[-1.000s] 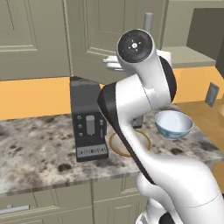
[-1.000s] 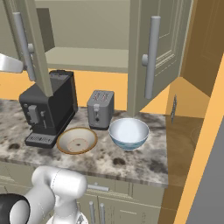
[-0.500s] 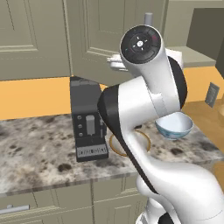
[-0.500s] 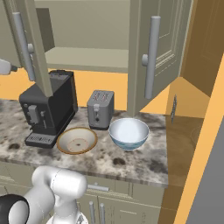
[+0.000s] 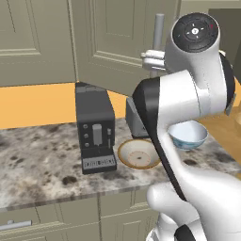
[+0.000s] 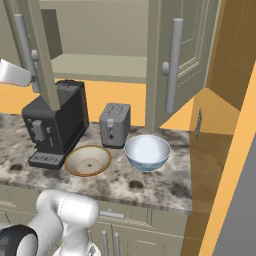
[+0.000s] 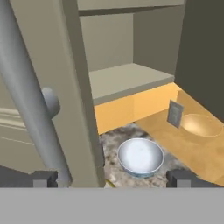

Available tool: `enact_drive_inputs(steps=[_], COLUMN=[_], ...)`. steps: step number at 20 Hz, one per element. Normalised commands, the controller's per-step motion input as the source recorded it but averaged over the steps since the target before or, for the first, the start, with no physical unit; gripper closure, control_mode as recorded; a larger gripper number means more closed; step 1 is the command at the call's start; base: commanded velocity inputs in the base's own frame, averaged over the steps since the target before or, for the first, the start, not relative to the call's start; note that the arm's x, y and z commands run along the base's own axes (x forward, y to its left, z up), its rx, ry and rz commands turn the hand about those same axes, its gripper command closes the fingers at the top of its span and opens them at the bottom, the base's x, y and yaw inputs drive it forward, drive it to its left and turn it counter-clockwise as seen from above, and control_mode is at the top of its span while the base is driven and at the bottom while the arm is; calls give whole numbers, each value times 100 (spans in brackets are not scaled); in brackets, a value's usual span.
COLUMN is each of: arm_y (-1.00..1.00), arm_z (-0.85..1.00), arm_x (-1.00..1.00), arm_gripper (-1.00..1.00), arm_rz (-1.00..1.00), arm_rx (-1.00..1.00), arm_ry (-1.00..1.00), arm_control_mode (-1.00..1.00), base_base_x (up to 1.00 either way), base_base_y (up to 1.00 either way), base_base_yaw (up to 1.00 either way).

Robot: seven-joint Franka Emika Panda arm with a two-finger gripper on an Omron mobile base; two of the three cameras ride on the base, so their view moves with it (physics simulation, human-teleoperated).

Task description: Open the cabinet. Pick the bowls from the counter and place them in the cabinet. Then close the cabinet.

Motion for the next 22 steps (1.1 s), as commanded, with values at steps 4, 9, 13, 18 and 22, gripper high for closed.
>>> enact_drive_inputs(steps=[4,9,13,18,22], arm_y=[-61,-58,-51,-40,-12], arm_z=[0,-7,-19,-16,-19], arm_x=[0,4,30,48,51], arm_gripper=[-100,-100,-100,-100,-100], arm_rz=[0,0,0,0,9], arm_rx=[7,8,10,10,16], arm_ry=[-5,-1,-1,0,0], arm_control_mode=[-100,-100,-100,-100,-100], base_base_x=[0,0,0,0,0], base_base_y=[0,0,0,0,0], base_base_yaw=[0,0,0,0,0])
